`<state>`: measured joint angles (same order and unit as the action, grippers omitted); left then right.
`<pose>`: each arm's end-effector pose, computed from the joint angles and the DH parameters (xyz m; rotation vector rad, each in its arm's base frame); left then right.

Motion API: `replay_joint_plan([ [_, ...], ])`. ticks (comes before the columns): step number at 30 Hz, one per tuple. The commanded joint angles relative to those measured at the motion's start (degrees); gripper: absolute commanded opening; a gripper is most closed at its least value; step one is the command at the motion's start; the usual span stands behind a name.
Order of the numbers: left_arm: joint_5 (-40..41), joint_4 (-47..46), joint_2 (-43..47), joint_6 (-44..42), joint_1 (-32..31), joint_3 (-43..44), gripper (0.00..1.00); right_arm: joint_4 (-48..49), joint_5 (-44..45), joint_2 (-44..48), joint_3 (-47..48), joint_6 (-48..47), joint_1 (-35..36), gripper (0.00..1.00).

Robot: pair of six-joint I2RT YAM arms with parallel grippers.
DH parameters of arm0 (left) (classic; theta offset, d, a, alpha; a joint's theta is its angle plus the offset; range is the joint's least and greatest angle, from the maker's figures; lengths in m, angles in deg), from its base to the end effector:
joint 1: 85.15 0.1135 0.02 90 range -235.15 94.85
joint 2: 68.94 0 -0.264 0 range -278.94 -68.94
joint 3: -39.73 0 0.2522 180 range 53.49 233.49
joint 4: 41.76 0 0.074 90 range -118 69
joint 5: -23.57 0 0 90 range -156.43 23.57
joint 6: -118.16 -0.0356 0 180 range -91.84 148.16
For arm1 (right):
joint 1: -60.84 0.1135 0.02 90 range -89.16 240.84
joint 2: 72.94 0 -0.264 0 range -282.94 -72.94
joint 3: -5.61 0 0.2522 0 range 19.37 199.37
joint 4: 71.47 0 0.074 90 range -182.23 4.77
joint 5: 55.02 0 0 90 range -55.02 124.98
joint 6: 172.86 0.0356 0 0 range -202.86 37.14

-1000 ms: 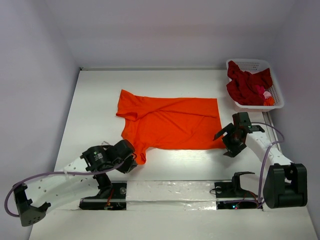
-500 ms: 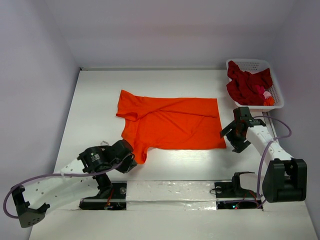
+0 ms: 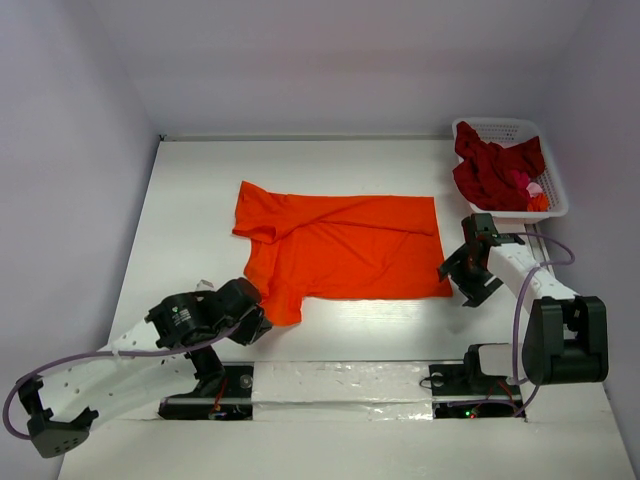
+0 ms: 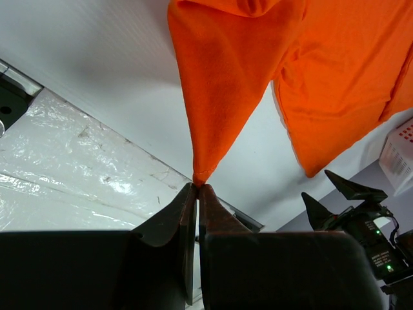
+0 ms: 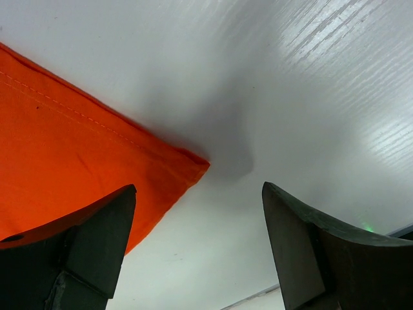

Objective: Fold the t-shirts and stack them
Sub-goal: Grap the side of the flattened tshirt closest away from the robot with both arms

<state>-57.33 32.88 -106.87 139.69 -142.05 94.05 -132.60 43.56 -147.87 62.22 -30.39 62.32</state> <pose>0.0654 -0.0900 0.2541 -1.3550 2.4840 -0.7777 0.2108 0.0001 0.1818 1.2704 2.6172 -0.0727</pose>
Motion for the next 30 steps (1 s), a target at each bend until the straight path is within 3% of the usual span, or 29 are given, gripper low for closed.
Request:
replay_joint_plan([
  [1,1.9,1.7,0.7,6.5,-0.2,2.2,0.0,1.7,0.0,0.6,0.6,-0.2,-0.4,0.84],
  [15,2.3,3.7,1.9,8.1,-0.2,3.7,0.0,4.2,-1.0,0.0,0.0,-1.1,-0.4,0.75],
  [25,3.1,4.1,2.4,9.0,-0.2,5.4,0.0,3.6,-8.0,-0.1,-1.6,1.3,-0.4,0.74],
  [30,2.9,4.1,2.8,9.0,-0.2,5.3,0.0,3.8,-7.2,-0.7,-0.8,1.6,-0.4,0.74],
])
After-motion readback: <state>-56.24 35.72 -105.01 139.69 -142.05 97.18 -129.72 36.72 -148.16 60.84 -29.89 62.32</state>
